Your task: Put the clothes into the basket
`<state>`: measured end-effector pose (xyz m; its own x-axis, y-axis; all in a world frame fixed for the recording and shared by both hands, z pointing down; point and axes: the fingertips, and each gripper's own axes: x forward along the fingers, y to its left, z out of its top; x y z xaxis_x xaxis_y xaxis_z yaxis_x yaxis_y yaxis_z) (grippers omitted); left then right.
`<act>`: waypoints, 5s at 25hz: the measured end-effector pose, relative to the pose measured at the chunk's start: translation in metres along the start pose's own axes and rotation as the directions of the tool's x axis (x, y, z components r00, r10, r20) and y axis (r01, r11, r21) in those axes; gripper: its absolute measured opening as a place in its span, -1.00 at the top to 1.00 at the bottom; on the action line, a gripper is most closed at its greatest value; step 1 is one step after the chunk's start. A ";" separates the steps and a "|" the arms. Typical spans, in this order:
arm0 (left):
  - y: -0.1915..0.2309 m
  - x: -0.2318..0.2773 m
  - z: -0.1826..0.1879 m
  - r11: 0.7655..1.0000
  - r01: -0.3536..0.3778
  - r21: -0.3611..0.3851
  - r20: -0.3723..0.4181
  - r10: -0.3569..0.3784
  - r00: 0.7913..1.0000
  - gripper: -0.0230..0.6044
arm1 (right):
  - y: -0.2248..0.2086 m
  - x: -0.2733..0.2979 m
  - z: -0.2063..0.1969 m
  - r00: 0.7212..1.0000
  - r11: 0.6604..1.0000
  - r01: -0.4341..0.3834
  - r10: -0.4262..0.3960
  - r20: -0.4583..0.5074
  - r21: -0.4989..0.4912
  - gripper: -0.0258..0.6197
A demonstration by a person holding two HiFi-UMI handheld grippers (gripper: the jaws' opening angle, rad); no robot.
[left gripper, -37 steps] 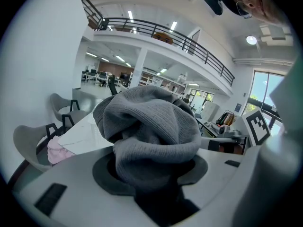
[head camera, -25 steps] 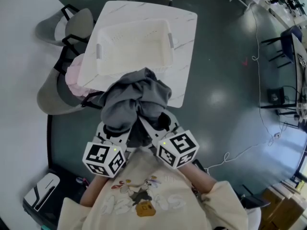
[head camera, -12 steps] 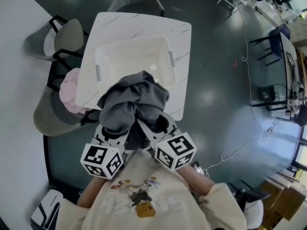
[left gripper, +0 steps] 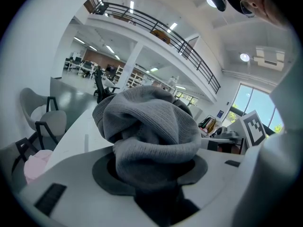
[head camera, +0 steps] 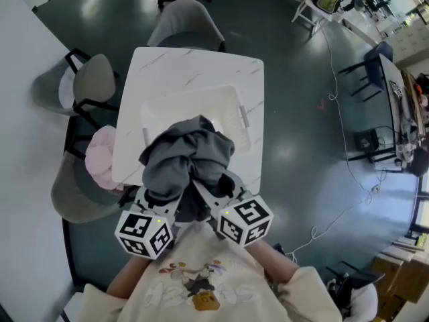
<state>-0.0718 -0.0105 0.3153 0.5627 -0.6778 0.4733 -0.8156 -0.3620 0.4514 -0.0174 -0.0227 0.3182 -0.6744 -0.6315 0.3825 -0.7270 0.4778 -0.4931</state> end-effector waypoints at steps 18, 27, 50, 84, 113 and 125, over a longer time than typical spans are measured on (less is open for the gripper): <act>-0.001 0.048 0.043 0.999 -0.018 -0.036 0.032 0.019 0.999 0.29 | -0.041 0.020 0.048 0.999 0.999 -0.038 0.038 -0.012 0.000 0.33; 0.005 0.066 0.062 0.999 -0.027 -0.030 0.067 0.029 0.997 0.29 | -0.055 0.034 0.069 0.999 0.999 -0.039 0.039 -0.001 -0.038 0.34; 0.054 0.120 0.064 0.987 -0.132 -0.096 0.035 0.136 0.990 0.29 | -0.097 0.097 0.067 0.994 0.997 -0.071 0.069 -0.087 -0.018 0.33; 0.097 0.174 0.003 0.954 -0.218 -0.205 -0.097 0.202 0.975 0.29 | -0.153 0.142 0.004 0.948 0.998 -0.004 0.024 -0.316 0.064 0.33; 0.145 0.220 -0.026 0.929 -0.274 -0.248 -0.168 0.237 0.957 0.29 | -0.194 0.194 -0.031 0.887 0.996 0.028 0.013 -0.461 0.082 0.33; 0.161 0.240 -0.051 0.918 -0.309 -0.250 -0.226 0.255 0.940 0.29 | -0.215 0.208 -0.058 0.866 0.993 0.062 -0.002 -0.500 0.102 0.33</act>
<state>-0.0611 -0.1988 0.5397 0.3515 -0.5847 0.7311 -0.8886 0.0374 0.4571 -0.0085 -0.2214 0.5486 -0.6466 -0.2426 0.7232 -0.7503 0.3733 -0.5456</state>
